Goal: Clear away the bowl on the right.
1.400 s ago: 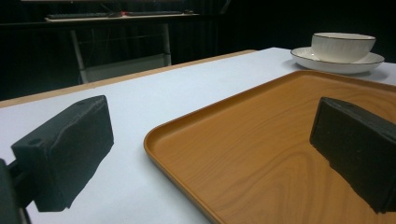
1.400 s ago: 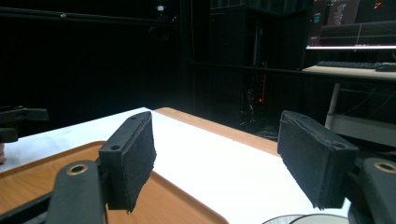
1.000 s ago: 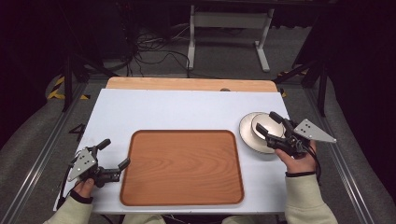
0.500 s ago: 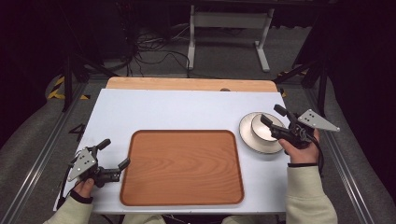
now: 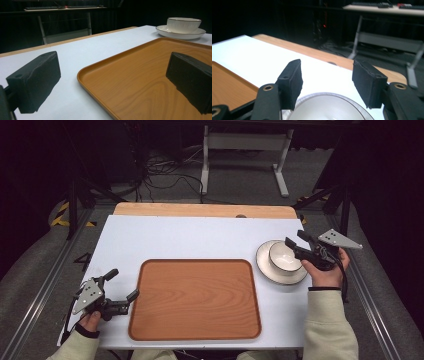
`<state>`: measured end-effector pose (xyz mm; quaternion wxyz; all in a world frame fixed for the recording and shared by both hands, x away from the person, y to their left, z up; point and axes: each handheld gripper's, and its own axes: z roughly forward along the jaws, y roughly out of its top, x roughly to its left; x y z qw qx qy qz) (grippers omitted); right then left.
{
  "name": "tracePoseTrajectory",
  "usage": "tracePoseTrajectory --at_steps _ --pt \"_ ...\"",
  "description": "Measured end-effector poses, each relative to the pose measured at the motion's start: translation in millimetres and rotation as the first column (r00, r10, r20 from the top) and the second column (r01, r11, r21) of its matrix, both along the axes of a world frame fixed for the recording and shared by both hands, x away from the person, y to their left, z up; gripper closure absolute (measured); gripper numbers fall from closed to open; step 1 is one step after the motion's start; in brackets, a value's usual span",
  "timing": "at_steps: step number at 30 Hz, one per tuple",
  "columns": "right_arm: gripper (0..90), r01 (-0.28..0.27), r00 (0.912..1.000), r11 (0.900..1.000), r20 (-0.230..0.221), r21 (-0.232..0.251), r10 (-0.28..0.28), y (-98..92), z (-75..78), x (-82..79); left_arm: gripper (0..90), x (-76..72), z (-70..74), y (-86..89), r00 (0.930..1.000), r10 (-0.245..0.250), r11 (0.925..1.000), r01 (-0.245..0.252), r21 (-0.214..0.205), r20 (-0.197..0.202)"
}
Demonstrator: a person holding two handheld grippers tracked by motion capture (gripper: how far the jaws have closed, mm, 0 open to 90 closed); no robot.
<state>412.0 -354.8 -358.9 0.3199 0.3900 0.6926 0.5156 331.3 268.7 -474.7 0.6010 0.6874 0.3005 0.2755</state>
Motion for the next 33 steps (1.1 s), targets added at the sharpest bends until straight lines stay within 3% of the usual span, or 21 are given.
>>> tracePoseTrajectory --at_steps 3,7,11,13,15,24,27,30,33 --pt "42.4 0.039 0.9982 0.9986 -0.045 -0.035 -0.041 -1.6 -2.9 3.6 0.2 0.0 -0.1 -0.2 1.0000 0.001 1.0000 -0.001 -0.002 0.002" --pt "42.4 0.087 0.9878 0.9927 -0.122 -0.084 -0.097 -5.0 -6.8 8.7 0.2 0.0 -0.1 -0.2 1.0000 0.001 1.0000 -0.001 -0.001 0.003" --pt "42.3 0.127 0.9631 0.9838 -0.221 -0.127 -0.153 -8.1 -12.1 15.3 0.2 0.0 -0.1 -0.3 1.0000 0.002 1.0000 -0.002 -0.001 0.002" --pt "42.3 0.150 0.9442 0.9778 -0.272 -0.146 -0.186 -8.1 -16.0 18.2 0.2 -0.1 -0.2 -0.4 1.0000 0.002 1.0000 -0.002 -0.003 0.001" --pt "42.2 0.154 0.9403 0.9761 -0.281 -0.153 -0.193 -8.9 -17.3 19.4 0.2 -0.1 -0.2 -0.4 1.0000 0.003 1.0000 -0.003 -0.003 0.002" --pt "39.6 0.215 0.8921 0.9591 -0.362 -0.184 -0.270 -16.9 -29.3 25.9 0.2 -0.2 -0.1 -0.3 1.0000 0.002 1.0000 -0.002 0.000 0.001" --pt "39.6 0.216 0.8826 0.9580 -0.382 -0.188 -0.274 -18.0 -32.6 27.6 0.2 -0.2 -0.1 -0.3 1.0000 0.002 1.0000 -0.002 -0.001 0.000" --pt "39.5 0.222 0.8676 0.9562 -0.409 -0.190 -0.283 -19.7 -36.8 29.5 0.2 -0.2 0.0 -0.3 1.0000 0.001 1.0000 -0.001 0.000 0.001" --pt "39.2 0.225 0.8625 0.9546 -0.416 -0.195 -0.288 -20.4 -39.2 30.6 0.2 -0.2 -0.1 -0.3 1.0000 0.001 1.0000 -0.001 0.000 0.001"
